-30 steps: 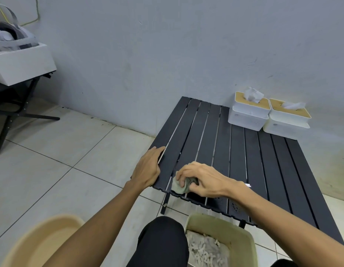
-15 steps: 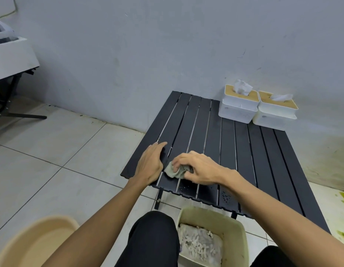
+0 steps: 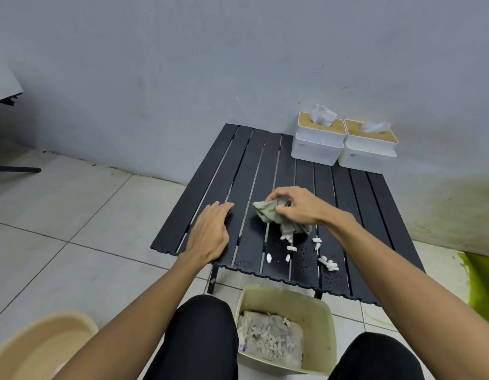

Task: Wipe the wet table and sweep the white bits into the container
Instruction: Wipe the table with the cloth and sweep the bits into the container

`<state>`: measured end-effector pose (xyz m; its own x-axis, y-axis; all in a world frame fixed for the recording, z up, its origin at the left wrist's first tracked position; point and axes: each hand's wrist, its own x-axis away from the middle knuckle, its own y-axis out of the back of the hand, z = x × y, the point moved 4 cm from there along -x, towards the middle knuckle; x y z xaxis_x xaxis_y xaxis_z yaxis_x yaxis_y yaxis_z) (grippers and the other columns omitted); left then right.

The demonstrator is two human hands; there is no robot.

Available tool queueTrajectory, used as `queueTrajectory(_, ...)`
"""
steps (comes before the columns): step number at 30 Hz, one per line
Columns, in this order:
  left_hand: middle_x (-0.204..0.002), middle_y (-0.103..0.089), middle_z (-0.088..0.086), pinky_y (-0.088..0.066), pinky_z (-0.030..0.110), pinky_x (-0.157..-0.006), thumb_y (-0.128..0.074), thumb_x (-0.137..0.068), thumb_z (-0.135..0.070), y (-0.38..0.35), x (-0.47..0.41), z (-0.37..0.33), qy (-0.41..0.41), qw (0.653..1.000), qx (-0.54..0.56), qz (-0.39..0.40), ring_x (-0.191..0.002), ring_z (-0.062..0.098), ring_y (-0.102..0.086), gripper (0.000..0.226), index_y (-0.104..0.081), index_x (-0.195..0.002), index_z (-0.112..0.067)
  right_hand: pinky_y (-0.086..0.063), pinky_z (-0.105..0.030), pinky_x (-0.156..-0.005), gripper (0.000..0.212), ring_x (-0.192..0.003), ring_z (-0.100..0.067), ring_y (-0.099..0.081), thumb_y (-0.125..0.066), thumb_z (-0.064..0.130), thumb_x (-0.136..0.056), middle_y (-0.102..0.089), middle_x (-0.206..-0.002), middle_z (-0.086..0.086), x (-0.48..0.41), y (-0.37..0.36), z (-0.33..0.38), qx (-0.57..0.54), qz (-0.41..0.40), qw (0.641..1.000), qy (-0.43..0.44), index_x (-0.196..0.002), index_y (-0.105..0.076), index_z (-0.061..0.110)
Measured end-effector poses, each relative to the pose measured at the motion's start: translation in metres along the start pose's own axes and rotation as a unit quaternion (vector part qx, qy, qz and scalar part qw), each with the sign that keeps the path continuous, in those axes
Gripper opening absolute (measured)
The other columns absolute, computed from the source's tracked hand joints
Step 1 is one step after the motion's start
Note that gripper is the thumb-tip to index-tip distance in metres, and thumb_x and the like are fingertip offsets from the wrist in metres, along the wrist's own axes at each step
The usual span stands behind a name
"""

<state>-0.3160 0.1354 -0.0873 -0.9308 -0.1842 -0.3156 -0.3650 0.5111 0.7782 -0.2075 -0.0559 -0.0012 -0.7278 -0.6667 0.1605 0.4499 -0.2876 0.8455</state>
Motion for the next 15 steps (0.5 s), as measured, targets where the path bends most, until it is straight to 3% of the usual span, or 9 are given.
queueTrajectory(2, -0.140, -0.054, 0.007, -0.017, 0.033, -0.121, -0.040, -0.091, 0.002, -0.002, 0.000, -0.002, -0.010, 1.000, -0.002, 0.003, -0.140, 0.024, -0.038, 0.051, -0.047, -0.139, -0.014, -0.048, -0.037, -0.096, 0.037, -0.117, -0.022, -0.057, -0.053, 0.021, -0.088, -0.062, -0.128, 0.002, -0.006, -0.011, -0.009, 0.039, 0.006, 0.999, -0.023, -0.122, -0.063, 0.029)
queueTrajectory(5, -0.141, -0.053, 0.005, -0.017, 0.032, -0.121, -0.040, -0.094, -0.002, -0.004, 0.002, -0.006, -0.029, 0.999, -0.002, 0.014, -0.140, 0.023, -0.037, 0.046, -0.047, -0.139, -0.014, -0.043, -0.054, -0.099, 0.043, -0.124, -0.027, -0.046, -0.050, 0.036, -0.091, -0.048, -0.142, 0.006, 0.004, -0.032, -0.014, 0.109, 0.019, 0.993, -0.031, -0.134, -0.052, 0.037)
queueTrajectory(9, -0.143, -0.051, 0.003, -0.018, 0.031, -0.120, -0.039, -0.098, -0.007, -0.009, 0.006, -0.021, -0.050, 0.998, 0.001, 0.027, -0.141, 0.021, -0.036, 0.043, -0.047, -0.140, -0.014, -0.044, -0.052, -0.094, 0.038, -0.118, -0.023, -0.044, -0.049, 0.034, -0.098, -0.045, -0.141, 0.010, 0.029, -0.045, -0.014, 0.140, -0.005, 0.990, 0.029, -0.136, -0.048, 0.039)
queueTrajectory(11, -0.147, -0.048, 0.001, -0.018, 0.031, -0.120, -0.039, -0.099, -0.011, -0.014, 0.008, -0.026, -0.062, 0.997, -0.008, 0.039, -0.143, 0.020, -0.033, 0.042, -0.046, -0.141, -0.015, -0.044, -0.047, -0.093, 0.038, -0.114, -0.018, -0.045, -0.051, 0.032, -0.097, -0.046, -0.139, 0.014, 0.041, -0.050, -0.015, 0.131, 0.019, 0.990, 0.057, -0.134, -0.049, 0.041)
queueTrajectory(13, -0.149, -0.045, 0.000, -0.018, 0.031, -0.119, -0.039, -0.101, -0.014, -0.016, 0.009, -0.027, -0.064, 0.997, -0.021, 0.044, -0.144, 0.018, -0.031, 0.041, -0.047, -0.141, -0.015, -0.043, -0.043, -0.098, 0.037, -0.115, -0.015, -0.049, -0.055, 0.026, -0.096, -0.051, -0.134, 0.016, 0.051, -0.049, -0.017, 0.091, 0.044, 0.991, 0.083, -0.129, -0.054, 0.042)
queueTrajectory(15, -0.150, -0.045, 0.000, -0.018, 0.030, -0.118, -0.037, -0.101, -0.017, -0.016, 0.009, -0.025, -0.063, 0.996, -0.028, 0.049, -0.144, 0.017, -0.030, 0.041, -0.048, -0.141, -0.015, -0.043, -0.034, -0.102, 0.036, -0.116, -0.012, -0.054, -0.059, 0.016, -0.095, -0.058, -0.129, 0.010, 0.057, -0.035, -0.016, 0.021, 0.041, 0.995, 0.084, -0.127, -0.061, 0.032)
